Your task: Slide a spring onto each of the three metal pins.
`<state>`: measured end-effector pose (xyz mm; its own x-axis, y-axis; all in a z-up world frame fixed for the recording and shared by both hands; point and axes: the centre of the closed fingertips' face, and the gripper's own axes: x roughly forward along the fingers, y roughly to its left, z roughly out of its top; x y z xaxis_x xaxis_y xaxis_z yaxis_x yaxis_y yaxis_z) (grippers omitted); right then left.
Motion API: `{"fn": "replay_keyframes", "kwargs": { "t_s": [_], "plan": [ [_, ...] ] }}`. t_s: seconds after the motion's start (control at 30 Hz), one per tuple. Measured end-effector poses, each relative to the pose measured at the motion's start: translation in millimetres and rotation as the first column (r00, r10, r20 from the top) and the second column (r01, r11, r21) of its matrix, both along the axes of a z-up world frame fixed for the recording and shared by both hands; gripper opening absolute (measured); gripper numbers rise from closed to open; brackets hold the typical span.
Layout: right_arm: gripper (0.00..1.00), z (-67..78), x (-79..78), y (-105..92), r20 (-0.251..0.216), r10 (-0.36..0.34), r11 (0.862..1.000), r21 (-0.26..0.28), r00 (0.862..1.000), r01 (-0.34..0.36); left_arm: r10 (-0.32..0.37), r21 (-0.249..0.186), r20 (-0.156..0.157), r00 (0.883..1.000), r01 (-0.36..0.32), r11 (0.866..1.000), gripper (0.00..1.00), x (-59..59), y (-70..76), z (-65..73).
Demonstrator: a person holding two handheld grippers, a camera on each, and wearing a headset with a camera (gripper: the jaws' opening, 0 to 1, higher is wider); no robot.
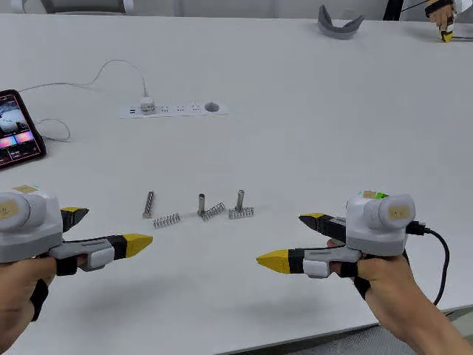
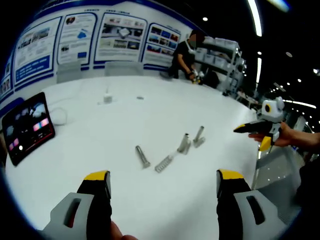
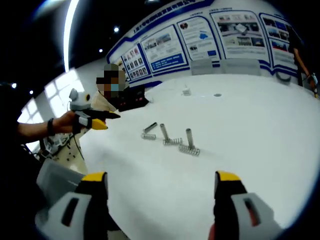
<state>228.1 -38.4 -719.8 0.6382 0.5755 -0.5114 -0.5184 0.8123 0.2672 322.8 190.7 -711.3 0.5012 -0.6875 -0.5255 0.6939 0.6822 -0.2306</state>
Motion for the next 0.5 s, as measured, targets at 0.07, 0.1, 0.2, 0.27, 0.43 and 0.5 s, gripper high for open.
{"fn": "replay_keyframes", "kwargs": {
  "t_s": [0.07,0.1,0.2,0.27,0.43,0.5],
  "plan": [
    [0.89,-1.9,-3.9,3.5,-0.009,0.009,1.0,-0.002,1.0,-0.009,0.0,-0.006,0.0,1.0,0.0,1.0,0.88,3.0,-1.8,-0.3],
    [0.89,-2.3,-4.6,4.1,-0.009,0.009,1.0,-0.003,1.0,-0.009,0.004,-0.015,-0.003,1.0,-0.004,1.0,0.88,6.0,-1.8,-0.5],
    [0.89,-2.4,-6.8,5.2,-0.01,0.006,1.0,0.002,1.0,-0.006,0.007,-0.019,-0.009,1.0,-0.007,1.0,0.88,11.2,-3.9,-2.6],
    [0.89,-1.0,-6.9,6.8,-0.004,0.0,1.0,0.015,1.0,0.0,0.005,-0.016,-0.009,1.0,-0.006,1.0,0.87,14.9,-6.3,-4.3],
    [0.89,-0.3,-7.8,8.8,-0.003,-0.005,1.0,0.024,1.0,0.005,0.006,-0.021,-0.013,1.0,-0.006,1.0,0.85,22.8,-12.3,-6.7],
    [0.89,0.6,-8.5,9.6,0.0,-0.011,0.999,0.031,1.0,0.011,0.005,-0.022,-0.013,1.0,-0.005,1.0,0.84,26.6,-15.5,-8.5]
  ]
}}
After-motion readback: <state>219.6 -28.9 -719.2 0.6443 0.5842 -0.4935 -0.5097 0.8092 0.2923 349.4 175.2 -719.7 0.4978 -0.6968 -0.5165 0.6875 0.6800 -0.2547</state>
